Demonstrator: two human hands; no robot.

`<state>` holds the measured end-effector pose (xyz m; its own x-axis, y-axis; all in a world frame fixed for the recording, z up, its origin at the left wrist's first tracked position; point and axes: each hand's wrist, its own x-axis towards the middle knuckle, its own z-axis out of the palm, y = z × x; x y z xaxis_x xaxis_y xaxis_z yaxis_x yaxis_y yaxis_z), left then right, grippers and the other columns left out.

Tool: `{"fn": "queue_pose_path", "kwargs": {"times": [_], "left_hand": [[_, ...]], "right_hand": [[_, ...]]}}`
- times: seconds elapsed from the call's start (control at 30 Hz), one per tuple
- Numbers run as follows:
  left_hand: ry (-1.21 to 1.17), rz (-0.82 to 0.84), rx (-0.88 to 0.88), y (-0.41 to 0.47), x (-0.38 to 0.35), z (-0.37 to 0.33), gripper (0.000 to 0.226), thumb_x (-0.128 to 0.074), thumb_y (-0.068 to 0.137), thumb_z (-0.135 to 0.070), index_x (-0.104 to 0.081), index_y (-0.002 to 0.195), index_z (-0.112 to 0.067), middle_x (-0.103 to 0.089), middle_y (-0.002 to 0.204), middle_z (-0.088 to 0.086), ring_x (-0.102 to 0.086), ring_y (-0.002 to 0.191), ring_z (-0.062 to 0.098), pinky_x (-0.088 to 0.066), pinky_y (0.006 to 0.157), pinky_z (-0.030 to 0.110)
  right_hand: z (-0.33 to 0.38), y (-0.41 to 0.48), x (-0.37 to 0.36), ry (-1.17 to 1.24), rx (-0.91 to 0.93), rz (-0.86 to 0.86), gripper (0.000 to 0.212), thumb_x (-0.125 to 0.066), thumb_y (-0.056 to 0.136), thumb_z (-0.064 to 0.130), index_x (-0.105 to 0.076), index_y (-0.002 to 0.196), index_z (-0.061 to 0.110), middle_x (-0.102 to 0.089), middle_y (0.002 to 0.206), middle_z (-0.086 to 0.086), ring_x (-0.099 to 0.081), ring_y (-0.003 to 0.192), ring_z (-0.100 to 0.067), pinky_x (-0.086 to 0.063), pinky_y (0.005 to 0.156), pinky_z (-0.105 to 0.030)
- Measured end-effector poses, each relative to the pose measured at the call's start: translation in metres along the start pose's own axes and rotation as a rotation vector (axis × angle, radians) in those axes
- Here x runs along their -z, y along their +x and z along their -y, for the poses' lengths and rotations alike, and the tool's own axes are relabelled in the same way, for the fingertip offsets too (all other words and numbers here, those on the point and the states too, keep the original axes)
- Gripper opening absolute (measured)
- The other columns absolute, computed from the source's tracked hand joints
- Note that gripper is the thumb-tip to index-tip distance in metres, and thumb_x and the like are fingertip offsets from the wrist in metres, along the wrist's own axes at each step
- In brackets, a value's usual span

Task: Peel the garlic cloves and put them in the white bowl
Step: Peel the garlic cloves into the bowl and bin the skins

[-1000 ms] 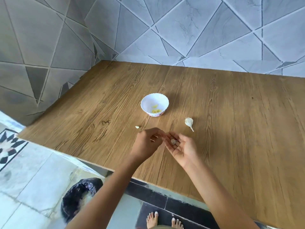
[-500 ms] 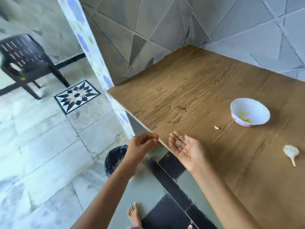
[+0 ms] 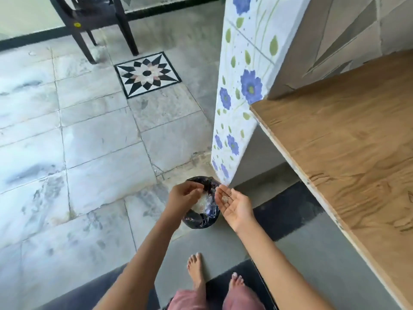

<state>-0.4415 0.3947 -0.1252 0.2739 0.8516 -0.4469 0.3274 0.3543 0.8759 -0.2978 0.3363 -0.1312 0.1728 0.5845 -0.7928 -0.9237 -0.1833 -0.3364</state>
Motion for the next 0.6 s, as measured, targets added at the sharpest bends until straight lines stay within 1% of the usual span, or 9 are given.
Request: {"fn": "queue_pose_path", "kwargs": {"times": [0.1,0.23,0.3,0.37,0.43,0.47,0.53,0.6], "left_hand": [[-0.081,-0.062,0.118,0.053,0.0,0.042,0.013,-0.06,0.088,-0.005,-0.07,0.087,-0.014,-0.066,0.08,0.009,-0.058,0.071,0.016,-0.05,0.069,0.028],[-0.098,-0.096,0.255,0.131,-0.019,0.126,0.017,-0.057,0.089,-0.003,-0.069,0.083,-0.015,-0.066,0.079,0.007,-0.057,0.068,0.015,-0.05,0.068,0.028],[-0.078,-0.098,0.307,0.167,-0.029,0.169,0.017,-0.055,0.091,-0.004,-0.068,0.086,-0.013,-0.065,0.081,0.007,-0.056,0.067,0.013,-0.049,0.067,0.024],[-0.042,-0.117,0.33,0.204,-0.039,0.217,0.018,-0.054,0.092,-0.005,-0.068,0.088,-0.014,-0.065,0.08,0.006,-0.057,0.066,0.01,-0.049,0.065,0.02],[-0.022,-0.149,0.327,0.236,-0.049,0.259,0.02,-0.053,0.093,-0.004,-0.068,0.086,-0.016,-0.066,0.08,0.005,-0.059,0.067,0.009,-0.05,0.064,0.016],[-0.017,-0.159,0.318,0.249,-0.053,0.275,0.021,-0.052,0.093,-0.003,-0.067,0.086,-0.017,-0.067,0.083,0.005,-0.061,0.069,0.009,-0.052,0.066,0.017],[0.025,-0.145,0.289,0.274,-0.063,0.31,0.024,-0.05,0.092,-0.001,-0.067,0.089,-0.017,-0.069,0.091,0.003,-0.065,0.08,0.01,-0.055,0.078,0.025],[0.076,-0.12,0.254,0.291,-0.07,0.337,0.029,-0.046,0.09,0.002,-0.069,0.094,-0.016,-0.07,0.097,0.001,-0.066,0.092,0.013,-0.053,0.09,0.033]], "right_hand": [[-0.013,0.067,-0.003,-0.052,-0.04,-0.074,0.03,-0.034,0.101,0.013,-0.059,0.102,-0.004,-0.065,0.087,-0.014,-0.061,0.082,-0.021,-0.057,0.063,-0.025],[-0.032,0.178,0.015,-0.123,-0.069,-0.178,0.034,-0.033,0.102,0.014,-0.052,0.12,-0.007,-0.061,0.092,-0.013,-0.059,0.083,-0.019,-0.055,0.067,-0.024],[-0.043,0.231,0.031,-0.149,-0.083,-0.219,0.036,-0.031,0.103,0.015,-0.05,0.124,-0.008,-0.06,0.096,-0.013,-0.059,0.087,-0.019,-0.052,0.077,-0.027],[-0.059,0.286,0.053,-0.172,-0.092,-0.249,0.039,-0.03,0.104,0.018,-0.049,0.126,-0.008,-0.06,0.11,-0.016,-0.058,0.101,-0.022,-0.046,0.089,-0.029],[-0.076,0.333,0.076,-0.171,-0.097,-0.26,0.045,-0.029,0.104,0.025,-0.045,0.131,-0.007,-0.054,0.128,-0.019,-0.052,0.119,-0.027,-0.042,0.1,-0.031],[-0.083,0.35,0.085,-0.16,-0.105,-0.252,0.049,-0.028,0.104,0.03,-0.042,0.134,-0.006,-0.05,0.134,-0.019,-0.048,0.125,-0.027,-0.039,0.105,-0.033],[-0.096,0.384,0.104,-0.152,-0.14,-0.226,0.057,-0.028,0.103,0.04,-0.035,0.141,-0.001,-0.04,0.145,-0.018,-0.038,0.134,-0.028,-0.031,0.112,-0.035],[-0.104,0.41,0.117,-0.177,-0.172,-0.198,0.063,-0.027,0.1,0.05,-0.026,0.147,0.008,-0.03,0.152,-0.014,-0.031,0.138,-0.029,-0.028,0.112,-0.036]]}}
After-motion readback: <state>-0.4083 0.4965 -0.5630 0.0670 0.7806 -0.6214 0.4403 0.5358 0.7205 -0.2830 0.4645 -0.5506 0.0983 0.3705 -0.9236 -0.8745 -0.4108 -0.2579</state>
